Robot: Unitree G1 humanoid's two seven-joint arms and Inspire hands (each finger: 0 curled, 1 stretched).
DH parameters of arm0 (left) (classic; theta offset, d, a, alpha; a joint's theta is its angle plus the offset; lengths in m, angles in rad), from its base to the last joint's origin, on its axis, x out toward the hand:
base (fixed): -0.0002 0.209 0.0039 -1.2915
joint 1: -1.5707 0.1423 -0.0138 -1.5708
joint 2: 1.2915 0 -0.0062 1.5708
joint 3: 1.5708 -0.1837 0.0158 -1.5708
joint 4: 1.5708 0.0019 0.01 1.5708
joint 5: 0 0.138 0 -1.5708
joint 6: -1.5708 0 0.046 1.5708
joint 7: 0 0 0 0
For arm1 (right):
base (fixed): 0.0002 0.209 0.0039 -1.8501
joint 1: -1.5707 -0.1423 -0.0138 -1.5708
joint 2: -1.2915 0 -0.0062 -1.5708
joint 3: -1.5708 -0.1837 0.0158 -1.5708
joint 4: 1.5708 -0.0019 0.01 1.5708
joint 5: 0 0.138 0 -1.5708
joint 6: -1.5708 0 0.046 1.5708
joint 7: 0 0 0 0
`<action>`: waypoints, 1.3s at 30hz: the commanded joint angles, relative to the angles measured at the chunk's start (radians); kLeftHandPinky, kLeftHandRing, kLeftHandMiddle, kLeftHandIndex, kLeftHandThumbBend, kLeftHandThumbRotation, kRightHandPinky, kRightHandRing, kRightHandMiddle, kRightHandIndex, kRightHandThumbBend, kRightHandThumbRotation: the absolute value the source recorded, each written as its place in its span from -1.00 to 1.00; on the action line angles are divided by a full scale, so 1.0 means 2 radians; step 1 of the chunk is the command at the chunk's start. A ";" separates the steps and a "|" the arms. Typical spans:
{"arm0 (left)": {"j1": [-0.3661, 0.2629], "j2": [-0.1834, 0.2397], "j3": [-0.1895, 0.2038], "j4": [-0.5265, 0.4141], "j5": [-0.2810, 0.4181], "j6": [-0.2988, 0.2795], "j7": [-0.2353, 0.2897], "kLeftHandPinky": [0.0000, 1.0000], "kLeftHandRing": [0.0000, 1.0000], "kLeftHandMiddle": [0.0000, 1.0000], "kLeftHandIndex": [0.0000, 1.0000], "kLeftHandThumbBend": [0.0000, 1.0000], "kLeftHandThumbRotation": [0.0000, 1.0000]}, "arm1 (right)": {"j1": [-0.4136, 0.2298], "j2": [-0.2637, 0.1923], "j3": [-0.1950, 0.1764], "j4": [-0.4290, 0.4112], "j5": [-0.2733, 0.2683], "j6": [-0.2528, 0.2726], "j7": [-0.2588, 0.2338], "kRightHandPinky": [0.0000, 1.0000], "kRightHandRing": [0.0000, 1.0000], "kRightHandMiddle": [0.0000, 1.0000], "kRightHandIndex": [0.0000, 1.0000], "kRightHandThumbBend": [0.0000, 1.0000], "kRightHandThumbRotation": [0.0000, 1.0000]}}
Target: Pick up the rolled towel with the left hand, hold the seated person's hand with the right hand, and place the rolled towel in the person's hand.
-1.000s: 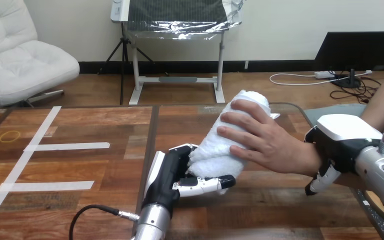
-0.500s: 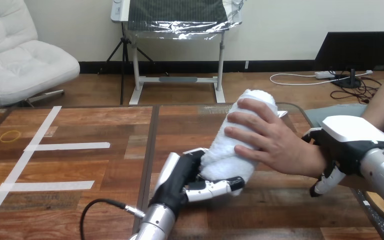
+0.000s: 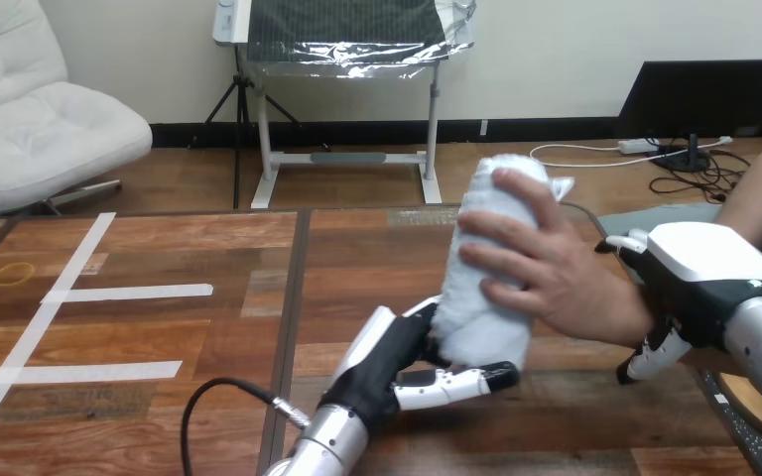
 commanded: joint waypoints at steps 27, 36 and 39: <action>-0.002 0.005 0.005 -0.073 -0.010 -0.023 0.003 1.00 1.00 1.00 1.00 0.86 0.20 | 0.043 0.028 -0.083 -0.171 0.065 0.027 -0.010 0.84 1.00 0.95 0.81 0.68 -1.00; 0.016 0.005 0.008 -0.102 -0.012 -0.017 0.008 1.00 1.00 1.00 1.00 0.80 0.17 | 0.063 0.051 -0.102 -0.224 0.090 0.043 -0.013 0.83 1.00 0.96 0.82 0.59 -1.00; 0.022 0.005 0.009 -0.111 -0.012 -0.013 0.010 1.00 1.00 1.00 1.00 0.79 0.16 | 0.070 0.062 -0.106 -0.244 0.092 0.048 -0.016 0.82 1.00 0.96 0.81 0.55 -1.00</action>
